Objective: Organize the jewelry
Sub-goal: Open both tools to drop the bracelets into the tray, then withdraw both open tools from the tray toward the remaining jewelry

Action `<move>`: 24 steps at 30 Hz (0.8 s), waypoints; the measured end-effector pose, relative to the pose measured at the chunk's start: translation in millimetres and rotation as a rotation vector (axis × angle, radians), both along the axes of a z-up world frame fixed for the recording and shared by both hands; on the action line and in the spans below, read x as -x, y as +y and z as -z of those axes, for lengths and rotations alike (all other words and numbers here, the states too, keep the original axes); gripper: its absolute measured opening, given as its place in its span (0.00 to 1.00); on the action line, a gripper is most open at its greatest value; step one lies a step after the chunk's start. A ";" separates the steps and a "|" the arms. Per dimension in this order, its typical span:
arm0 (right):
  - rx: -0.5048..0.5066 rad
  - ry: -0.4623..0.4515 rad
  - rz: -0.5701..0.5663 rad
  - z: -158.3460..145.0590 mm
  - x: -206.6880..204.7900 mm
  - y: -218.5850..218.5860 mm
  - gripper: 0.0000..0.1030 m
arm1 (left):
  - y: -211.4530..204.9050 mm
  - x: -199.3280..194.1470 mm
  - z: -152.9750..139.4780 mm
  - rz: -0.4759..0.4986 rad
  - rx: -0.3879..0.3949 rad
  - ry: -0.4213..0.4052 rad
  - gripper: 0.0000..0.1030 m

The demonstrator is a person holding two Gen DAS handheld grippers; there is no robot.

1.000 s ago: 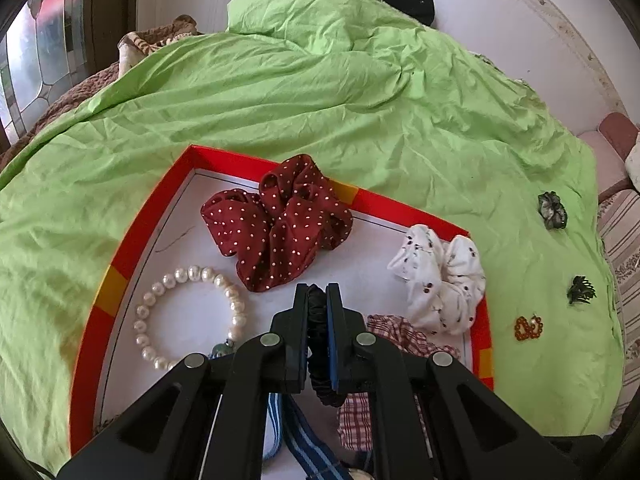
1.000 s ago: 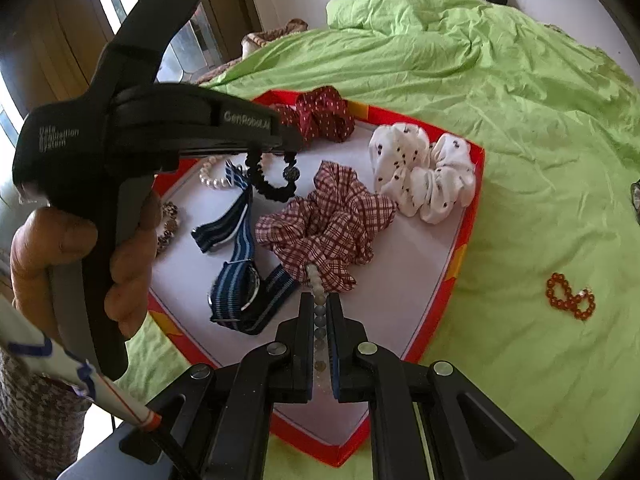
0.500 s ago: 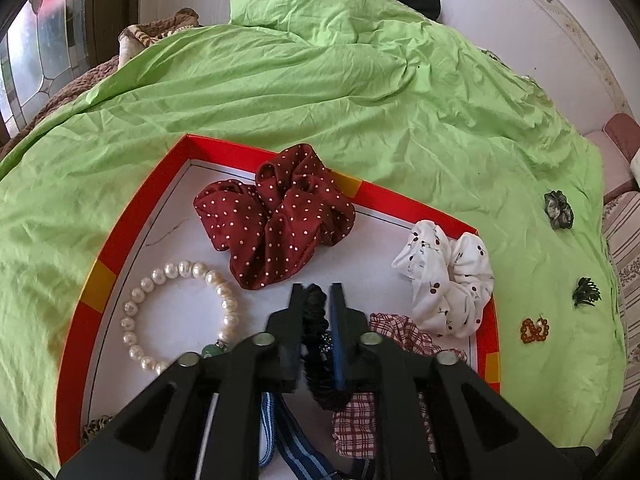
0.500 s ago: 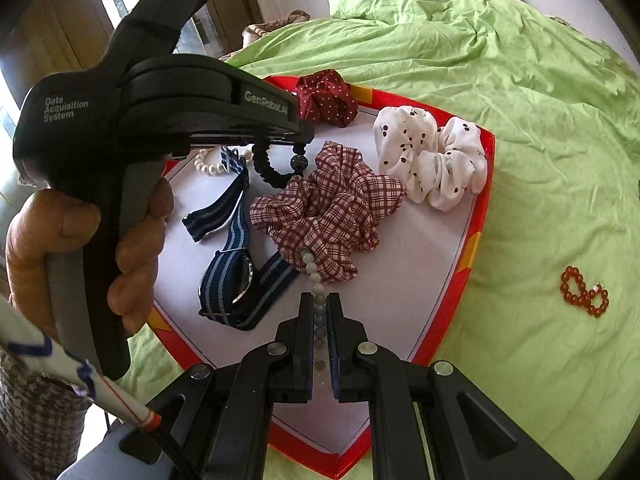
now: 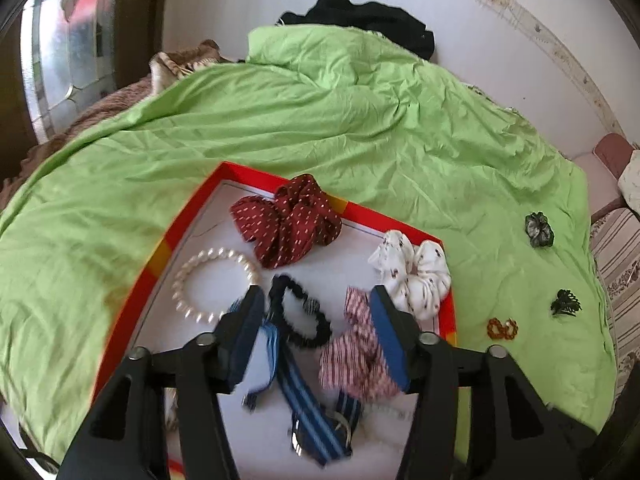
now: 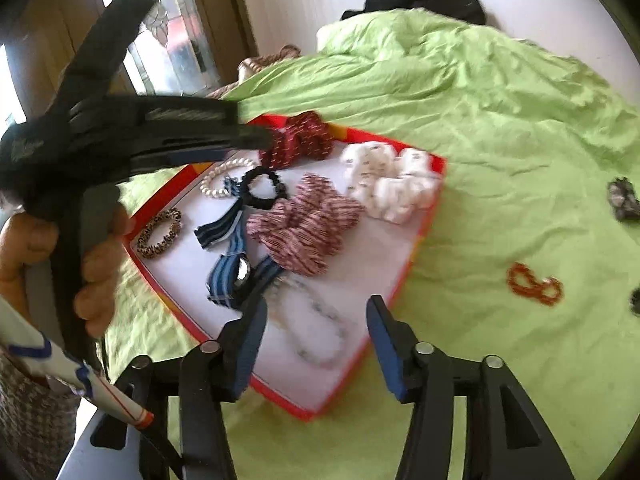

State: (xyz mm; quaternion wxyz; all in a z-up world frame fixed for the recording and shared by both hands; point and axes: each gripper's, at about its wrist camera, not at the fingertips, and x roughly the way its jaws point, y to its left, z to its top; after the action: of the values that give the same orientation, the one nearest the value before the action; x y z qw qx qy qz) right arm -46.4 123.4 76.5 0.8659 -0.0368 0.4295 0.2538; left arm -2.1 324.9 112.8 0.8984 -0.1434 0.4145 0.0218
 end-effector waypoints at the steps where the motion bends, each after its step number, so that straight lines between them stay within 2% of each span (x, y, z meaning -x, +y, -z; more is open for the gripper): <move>1: 0.005 -0.003 0.013 0.6 2.4 -7.4 0.57 | -1.9 7.3 -1.6 -0.012 -0.015 -0.007 0.57; 6: 0.011 0.037 0.092 13.7 12.9 -46.0 0.57 | -19.0 41.1 -3.0 -0.046 -0.086 -0.009 0.57; 12: -0.005 0.056 0.166 18.9 30.5 -87.6 0.57 | -63.2 75.6 -13.8 -0.001 -0.143 -0.038 0.57; 18: -0.015 0.037 0.232 12.1 49.8 -129.3 0.58 | -102.0 97.6 -23.0 0.027 -0.125 -0.053 0.57; 24: -0.050 0.024 0.300 5.6 64.1 -168.8 0.59 | -147.3 113.8 -30.0 0.074 -0.162 -0.060 0.57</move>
State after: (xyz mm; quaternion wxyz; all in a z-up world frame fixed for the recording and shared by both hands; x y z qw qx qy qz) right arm -110.5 -45.4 70.9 0.8895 0.0523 0.4341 0.1327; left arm -115.9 177.6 142.8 0.9193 -0.0553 0.3892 0.0175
